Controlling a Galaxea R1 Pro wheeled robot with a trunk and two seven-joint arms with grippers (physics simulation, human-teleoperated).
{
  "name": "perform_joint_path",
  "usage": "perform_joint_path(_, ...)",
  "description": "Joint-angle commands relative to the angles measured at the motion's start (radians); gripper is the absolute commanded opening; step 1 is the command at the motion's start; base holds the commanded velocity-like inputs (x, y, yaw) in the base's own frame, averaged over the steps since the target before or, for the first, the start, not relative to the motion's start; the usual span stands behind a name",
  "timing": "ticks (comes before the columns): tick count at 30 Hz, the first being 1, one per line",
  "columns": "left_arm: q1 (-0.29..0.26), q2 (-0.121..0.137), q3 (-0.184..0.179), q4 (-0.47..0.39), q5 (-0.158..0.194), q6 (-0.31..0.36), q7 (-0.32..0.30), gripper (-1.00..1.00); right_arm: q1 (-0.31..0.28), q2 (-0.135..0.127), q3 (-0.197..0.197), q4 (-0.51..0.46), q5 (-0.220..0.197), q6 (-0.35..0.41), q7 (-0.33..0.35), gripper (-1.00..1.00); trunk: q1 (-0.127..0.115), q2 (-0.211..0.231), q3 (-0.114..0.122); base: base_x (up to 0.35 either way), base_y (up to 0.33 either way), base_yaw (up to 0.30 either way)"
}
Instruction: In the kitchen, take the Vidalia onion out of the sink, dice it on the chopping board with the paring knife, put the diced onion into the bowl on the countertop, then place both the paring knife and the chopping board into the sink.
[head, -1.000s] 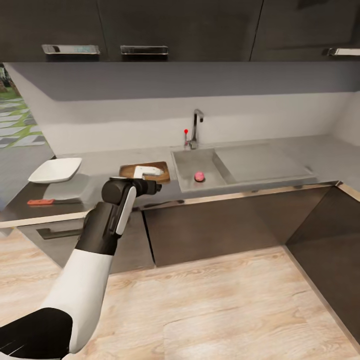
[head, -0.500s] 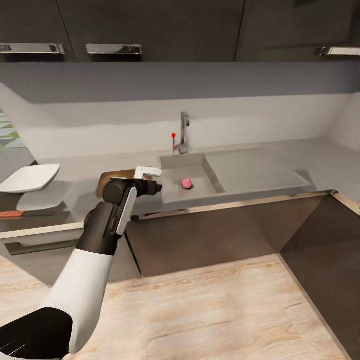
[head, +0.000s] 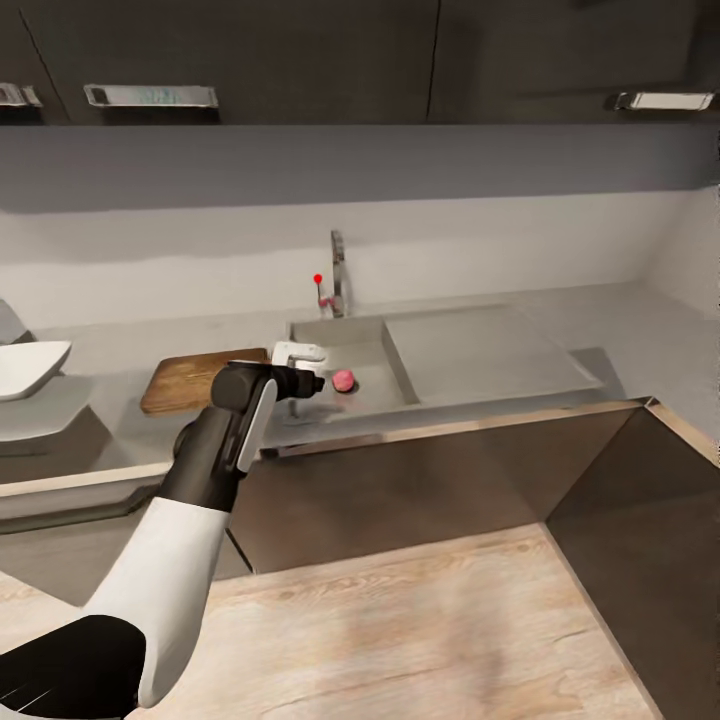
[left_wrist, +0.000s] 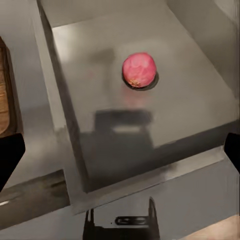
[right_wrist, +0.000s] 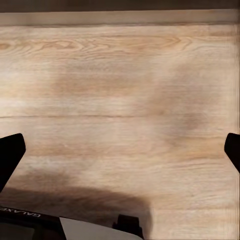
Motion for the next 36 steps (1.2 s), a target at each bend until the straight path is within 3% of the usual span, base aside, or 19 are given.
perform_joint_path(1,-0.001,0.0,-0.001,0.003,0.002,0.004,0.006,1.0,-0.001,0.0,0.002,0.001,-0.004,-0.003,0.004,1.0,0.0,-0.001,-0.001,0.181,-0.273,0.0)
perform_joint_path(21,-0.001,0.003,0.003,0.113,-0.001,0.001,0.003,1.0,-0.001,-0.002,0.001,0.001,-0.004,-0.003,0.004,1.0,0.0,-0.001,-0.001,0.205,-0.263,0.0)
perform_joint_path(24,-0.001,0.013,0.013,0.15,-0.001,0.0,0.004,1.0,-0.001,-0.002,0.001,0.001,-0.004,-0.003,0.004,1.0,0.0,-0.001,-0.001,0.081,-0.035,0.0)
perform_joint_path(28,-0.001,0.021,0.056,0.169,-0.002,-0.001,0.003,1.0,-0.001,-0.001,0.002,0.001,-0.004,-0.003,0.004,1.0,0.0,-0.001,-0.001,0.016,0.008,0.0)
perform_joint_path(36,-0.001,0.022,0.077,0.173,-0.004,-0.006,0.004,1.0,-0.001,0.0,0.002,0.001,-0.004,-0.003,0.004,1.0,0.0,-0.001,-0.001,0.002,0.001,0.0)
